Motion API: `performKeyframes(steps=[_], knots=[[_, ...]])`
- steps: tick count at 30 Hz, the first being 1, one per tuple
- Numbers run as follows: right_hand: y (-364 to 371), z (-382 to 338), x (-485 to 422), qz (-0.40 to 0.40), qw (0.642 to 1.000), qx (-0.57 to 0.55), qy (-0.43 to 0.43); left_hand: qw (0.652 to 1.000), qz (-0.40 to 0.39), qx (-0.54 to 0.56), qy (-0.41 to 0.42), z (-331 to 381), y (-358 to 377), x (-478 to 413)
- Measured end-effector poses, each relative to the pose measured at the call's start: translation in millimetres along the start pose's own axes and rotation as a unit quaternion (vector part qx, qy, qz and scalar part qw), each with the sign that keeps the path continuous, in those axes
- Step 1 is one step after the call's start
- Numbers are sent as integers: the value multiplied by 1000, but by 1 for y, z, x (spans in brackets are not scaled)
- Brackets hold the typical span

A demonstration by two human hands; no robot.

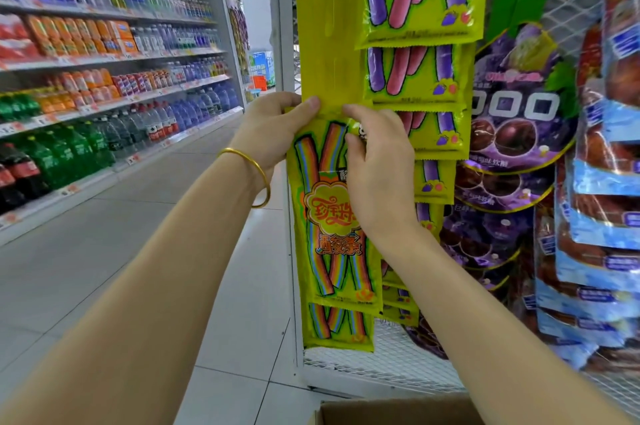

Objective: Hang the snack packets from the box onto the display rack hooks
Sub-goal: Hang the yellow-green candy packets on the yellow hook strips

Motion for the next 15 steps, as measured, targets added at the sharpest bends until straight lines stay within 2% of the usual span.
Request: performKeyframes(steps=[9, 15], knots=[[-2, 0, 1, -30, 999, 0, 22, 999, 4, 38, 6, -5, 3, 2], [2, -1, 2, -13, 999, -1, 29, 992, -40, 116, -32, -8, 4, 6]])
Point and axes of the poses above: each hand's wrist, its own x-axis away from the middle knuckle, its own y-axis out of the palm, z = x × y, the point moved 1 cm from there along -x, towards the middle knuckle, and after that the axes turned 7 degrees about -y, right-handed, at the moved point
